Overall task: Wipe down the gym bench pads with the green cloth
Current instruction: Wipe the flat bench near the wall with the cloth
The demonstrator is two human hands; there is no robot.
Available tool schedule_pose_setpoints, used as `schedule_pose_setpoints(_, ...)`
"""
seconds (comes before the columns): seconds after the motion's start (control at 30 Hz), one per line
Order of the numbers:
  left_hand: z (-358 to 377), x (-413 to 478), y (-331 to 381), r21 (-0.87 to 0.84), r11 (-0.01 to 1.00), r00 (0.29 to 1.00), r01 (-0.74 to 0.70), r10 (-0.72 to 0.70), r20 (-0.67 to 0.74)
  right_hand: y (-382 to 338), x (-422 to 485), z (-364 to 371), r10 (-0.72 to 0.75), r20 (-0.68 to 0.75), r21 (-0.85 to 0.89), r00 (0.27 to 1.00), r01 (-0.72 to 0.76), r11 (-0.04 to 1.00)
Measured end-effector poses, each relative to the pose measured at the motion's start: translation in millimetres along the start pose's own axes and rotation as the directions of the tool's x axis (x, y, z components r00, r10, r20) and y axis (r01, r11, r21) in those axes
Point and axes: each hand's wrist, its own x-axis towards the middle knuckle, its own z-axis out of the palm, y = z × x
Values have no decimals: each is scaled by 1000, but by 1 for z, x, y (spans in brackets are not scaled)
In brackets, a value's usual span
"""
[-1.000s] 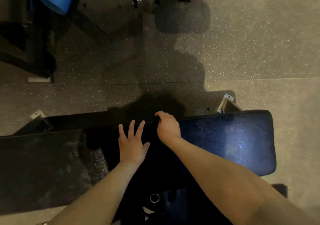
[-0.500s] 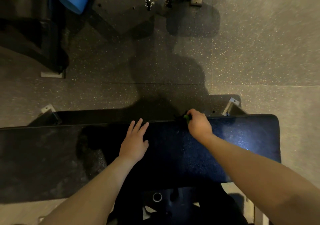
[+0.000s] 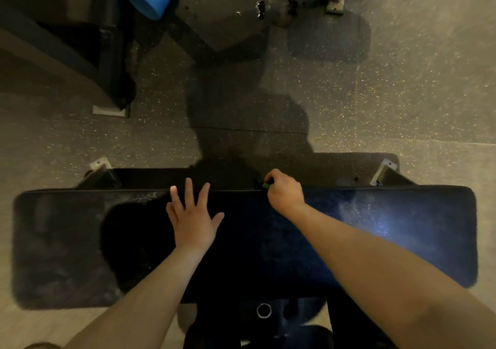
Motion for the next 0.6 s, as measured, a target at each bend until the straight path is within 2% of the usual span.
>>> schedule_pose_setpoints(0.1, -8, 8, -32, -53, 995, 996, 82, -81, 26, -52, -1, 31, -105, 63, 35, 993, 103, 994)
schedule_pose_setpoints(0.17, -9, 11, -45, -97, 993, 997, 69, -65, 36, -87, -2, 51, -149, 92, 57, 985, 144, 988)
schedule_pose_setpoints(0.27, -5, 10, -53, -131, 991, 999, 13, -17, -30, -125, -3, 75, -206, 113, 61, 972, 200, 978)
schedule_pose_setpoints(0.4, 4, 9, -60, -160, 987, 994, -19, 2, -106, -121, -3, 72, -304, 188, 1, 934, 309, 951)
schedule_pose_setpoints(0.6, 11, 6, -69, -160, 986, 988, -54, 29, -154, -55, -16, 49, -251, -25, -117, 968, 246, 962)
